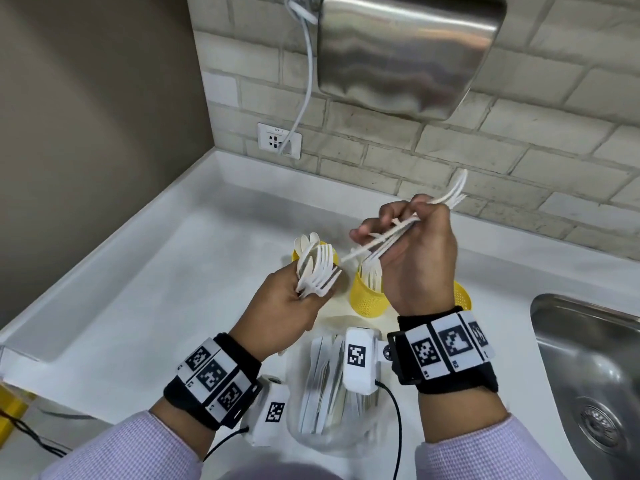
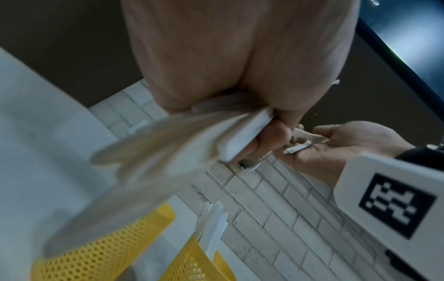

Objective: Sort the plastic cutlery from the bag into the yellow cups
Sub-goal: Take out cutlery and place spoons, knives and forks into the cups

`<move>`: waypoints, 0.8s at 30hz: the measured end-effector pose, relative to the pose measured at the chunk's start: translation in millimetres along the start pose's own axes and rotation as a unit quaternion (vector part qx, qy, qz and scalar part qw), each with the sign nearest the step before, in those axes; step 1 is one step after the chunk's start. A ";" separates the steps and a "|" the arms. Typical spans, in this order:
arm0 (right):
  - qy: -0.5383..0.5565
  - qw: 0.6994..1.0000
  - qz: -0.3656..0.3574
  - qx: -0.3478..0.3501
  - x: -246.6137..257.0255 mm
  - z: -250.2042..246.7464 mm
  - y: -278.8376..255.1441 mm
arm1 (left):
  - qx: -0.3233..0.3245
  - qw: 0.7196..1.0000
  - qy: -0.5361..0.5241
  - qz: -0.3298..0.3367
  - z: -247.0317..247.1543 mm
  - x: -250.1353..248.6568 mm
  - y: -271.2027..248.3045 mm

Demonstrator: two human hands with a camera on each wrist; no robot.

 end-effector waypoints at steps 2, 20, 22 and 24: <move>0.004 0.997 -0.073 -0.029 9.8 0.2 -8.2 | 0.001 0.999 -0.038 -0.013 -0.9 -0.6 -0.6; -0.408 0.910 -0.055 0.052 -47.4 4.4 -30.2 | -0.018 0.989 -0.144 0.001 -1.8 2.9 2.0; -0.385 0.919 -0.043 0.068 -46.2 5.5 -29.4 | -0.025 0.990 -0.137 -0.004 -3.3 6.3 2.5; -0.344 0.935 -0.027 0.079 -42.7 6.5 -30.0 | -0.025 0.990 -0.140 0.002 -4.5 7.4 2.5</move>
Point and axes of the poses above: each hand's wrist, its own y-axis towards the middle knuckle, its own z-axis out of the palm, x = y × z, the point moved 4 cm from there along y, towards the middle knuckle, and after that the axes turned 15 degrees about z, right-handed, at the moved point
